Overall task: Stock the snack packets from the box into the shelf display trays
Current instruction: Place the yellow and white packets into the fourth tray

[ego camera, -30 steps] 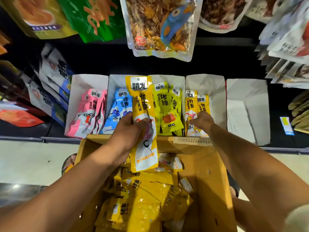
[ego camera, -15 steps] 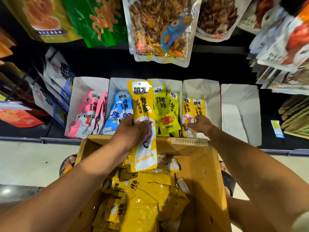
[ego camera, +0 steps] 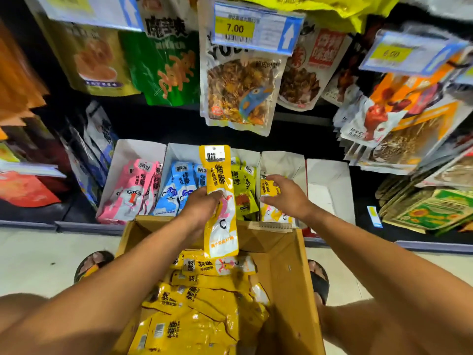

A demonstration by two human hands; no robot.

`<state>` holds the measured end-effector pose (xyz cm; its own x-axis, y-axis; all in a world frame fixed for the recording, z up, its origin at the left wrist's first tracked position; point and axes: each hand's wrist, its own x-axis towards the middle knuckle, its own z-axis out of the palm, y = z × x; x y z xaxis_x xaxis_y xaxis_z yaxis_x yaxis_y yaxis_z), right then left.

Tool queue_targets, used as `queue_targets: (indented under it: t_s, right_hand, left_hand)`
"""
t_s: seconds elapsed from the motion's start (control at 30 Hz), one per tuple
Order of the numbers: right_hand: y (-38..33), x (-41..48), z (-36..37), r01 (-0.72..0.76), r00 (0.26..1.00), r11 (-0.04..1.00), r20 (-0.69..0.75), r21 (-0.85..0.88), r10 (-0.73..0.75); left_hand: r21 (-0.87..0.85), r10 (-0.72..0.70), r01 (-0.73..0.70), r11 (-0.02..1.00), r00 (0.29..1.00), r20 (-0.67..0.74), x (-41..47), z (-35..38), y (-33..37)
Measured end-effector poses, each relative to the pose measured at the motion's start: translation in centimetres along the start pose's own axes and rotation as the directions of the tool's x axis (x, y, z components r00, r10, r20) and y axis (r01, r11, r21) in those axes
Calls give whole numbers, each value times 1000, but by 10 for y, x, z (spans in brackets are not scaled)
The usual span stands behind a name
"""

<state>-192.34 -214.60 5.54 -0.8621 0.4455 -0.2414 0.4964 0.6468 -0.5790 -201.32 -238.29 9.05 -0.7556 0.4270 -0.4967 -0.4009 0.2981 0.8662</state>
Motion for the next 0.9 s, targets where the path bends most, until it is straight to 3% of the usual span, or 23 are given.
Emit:
queue_targets:
  t_s: [0.2,0.3,0.47,0.53,0.6,0.67,0.73,0.9]
  right_hand:
    - [-72,-52,24,105,994,981,18,161,-110]
    - [-88,-67,38,122,992,989,1,86,-122]
    - [-93,-73,45,95,993,990,-75,102,-88]
    - [-87,-66,44,69,993,992,-100,103,-59]
    - [-76,-59,38,33,992,995,-121,98,-21]
    - [-63,-51,26,-10,991,996,-131,92,22]
    - [-45,-39,12,-41,989,993,-136,110,56]
    - [18,7,-14,-154,973,988,-171,20,156]
  left_hand:
    - [-265,-74,99,959,992,102,-19,6,10]
    - [-346,-75,122,930,987,144,-24,11,16]
    - [-244,-70,118,963,978,198,-22,14,9]
    - [-94,-18,39,995,976,216,-21,11,3]
    - [134,98,-133,982,966,241,-15,7,-5]
    - [411,205,-289,865,950,236,-8,-1,-16]
    - [625,268,-347,700,938,221,0,-11,-31]
    - [904,179,-288,315,954,242,19,-25,-68]
